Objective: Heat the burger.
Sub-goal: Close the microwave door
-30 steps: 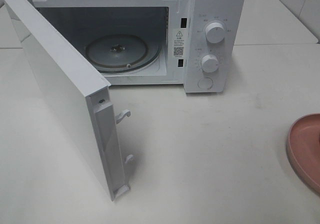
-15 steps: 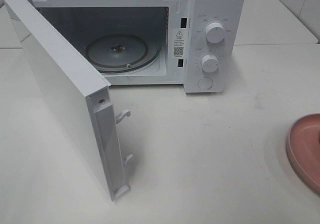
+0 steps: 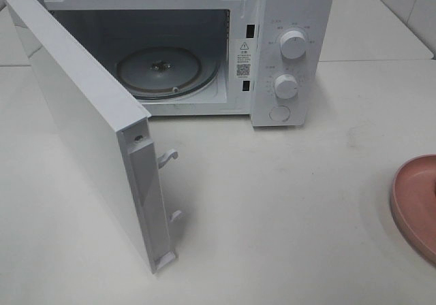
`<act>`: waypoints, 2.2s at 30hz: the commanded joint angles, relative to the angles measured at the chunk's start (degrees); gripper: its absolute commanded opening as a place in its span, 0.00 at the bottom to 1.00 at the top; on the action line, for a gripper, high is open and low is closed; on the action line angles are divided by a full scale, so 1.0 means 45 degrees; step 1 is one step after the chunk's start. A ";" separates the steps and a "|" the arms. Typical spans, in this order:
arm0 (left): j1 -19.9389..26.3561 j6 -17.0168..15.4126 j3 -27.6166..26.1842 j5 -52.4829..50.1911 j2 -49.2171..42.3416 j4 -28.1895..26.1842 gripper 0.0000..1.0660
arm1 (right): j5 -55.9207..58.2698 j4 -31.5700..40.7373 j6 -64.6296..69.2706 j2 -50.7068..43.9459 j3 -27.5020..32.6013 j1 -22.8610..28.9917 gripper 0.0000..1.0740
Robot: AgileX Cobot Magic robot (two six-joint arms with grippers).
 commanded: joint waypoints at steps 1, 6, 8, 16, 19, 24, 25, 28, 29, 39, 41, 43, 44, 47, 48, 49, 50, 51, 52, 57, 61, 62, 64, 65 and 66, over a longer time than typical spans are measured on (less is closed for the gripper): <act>0.0000 0.0000 0.0051 -0.0076 -0.0255 -0.0102 0.92 | -0.0013 0.0000 -0.0178 -0.0382 0.0013 -0.0306 0.71; 0.0000 0.0000 0.0051 -0.0076 -0.0255 -0.0102 0.92 | -0.0013 0.0051 -0.0407 -0.0840 0.0025 -0.0789 0.71; 0.0000 0.0000 0.0051 -0.0076 -0.0242 -0.0102 0.92 | -0.0013 0.0051 -0.0407 -0.0840 0.0025 -0.0789 0.71; 0.0000 0.0000 0.0051 -0.0076 -0.0242 -0.0102 0.92 | -0.0013 0.0064 -0.0407 -0.0840 0.0025 -0.0789 0.71; 0.0000 0.0000 0.0051 -0.0076 -0.0242 -0.0102 0.92 | -0.0013 0.0064 -0.0407 -0.0840 0.0025 -0.0789 0.71; 0.0000 0.0000 0.0051 -0.0076 -0.0242 -0.0102 0.92 | -0.0013 0.0064 -0.0407 -0.0840 0.0025 -0.0789 0.71; 0.0000 0.0000 0.0051 -0.0076 -0.0242 -0.0102 0.92 | -0.0013 0.0064 -0.0407 -0.0840 0.0025 -0.0789 0.71; 0.0000 0.0000 0.0051 -0.0076 -0.0242 -0.0102 0.92 | -0.0013 0.0064 -0.0407 -0.0840 0.0025 -0.0789 0.71; 0.0000 0.0000 0.0051 -0.0076 -0.0242 -0.0102 0.92 | -0.0013 0.0064 -0.0407 -0.0840 0.0025 -0.0789 0.71; 0.0000 0.0000 0.0051 -0.0076 -0.0242 -0.0102 0.92 | -0.0013 0.0064 -0.0407 -0.0840 0.0025 -0.0789 0.70; 0.0000 0.0000 0.0051 -0.0076 -0.0242 -0.0102 0.92 | -0.0013 0.0064 -0.0407 -0.0840 0.0025 -0.0789 0.70; 0.0000 0.0000 0.0051 -0.0076 -0.0242 -0.0102 0.92 | -0.0013 0.0064 -0.0407 -0.0840 0.0025 -0.0789 0.70; 0.0000 0.0000 0.0051 -0.0076 -0.0242 -0.0102 0.92 | -0.0013 0.0064 -0.0407 -0.0840 0.0025 -0.0789 0.70; 0.0000 0.0000 0.0051 -0.0076 -0.0242 -0.0102 0.92 | -0.0013 0.0064 -0.0407 -0.0840 0.0025 -0.0789 0.70; 0.0000 0.0000 0.0051 -0.0076 -0.0242 -0.0127 0.92 | -0.0013 0.0064 -0.0407 -0.0840 0.0025 -0.0789 0.70; 0.0000 0.0000 0.0051 -0.0076 -0.0242 -0.0127 0.92 | -0.0013 0.0064 -0.0407 -0.0840 0.0025 -0.0789 0.70; 0.0000 0.0000 0.0051 -0.0076 -0.0242 -0.0127 0.92 | -0.0013 0.0064 -0.0407 -0.0840 0.0025 -0.0789 0.70; 0.0000 0.0000 0.0051 -0.0076 -0.0242 -0.0127 0.92 | -0.0013 0.0064 -0.0407 -0.0840 0.0025 -0.0789 0.70; 0.0000 0.0000 0.0051 -0.0076 -0.0242 -0.0127 0.92 | -0.0013 0.0064 -0.0407 -0.0840 0.0025 -0.0789 0.70; 0.0000 0.0000 0.0051 -0.0076 -0.0242 -0.0102 0.92 | -0.0013 0.0064 -0.0407 -0.0840 0.0025 -0.0789 0.70; 0.0000 0.0000 -0.0076 -0.0178 -0.0089 -0.0153 0.92 | -0.0013 0.0064 -0.0407 -0.0840 0.0025 -0.0789 0.70; 0.0000 0.0000 -0.0242 -0.0446 0.0140 -0.0216 0.92 | -0.0013 0.0064 -0.0407 -0.0840 0.0025 -0.0789 0.70; 0.0000 0.0000 -0.0318 -0.0662 0.0306 -0.0216 0.91 | -0.0013 0.0064 -0.0407 -0.0840 0.0025 -0.0789 0.70; 0.0000 0.0000 -0.0318 -0.0662 0.0306 -0.0216 0.91 | -0.0013 0.0064 -0.0407 -0.0840 0.0025 -0.0789 0.70; 0.0000 0.0000 -0.0357 -0.1108 0.0649 -0.0216 0.89 | -0.0013 0.0064 -0.0407 -0.0840 0.0025 -0.0789 0.70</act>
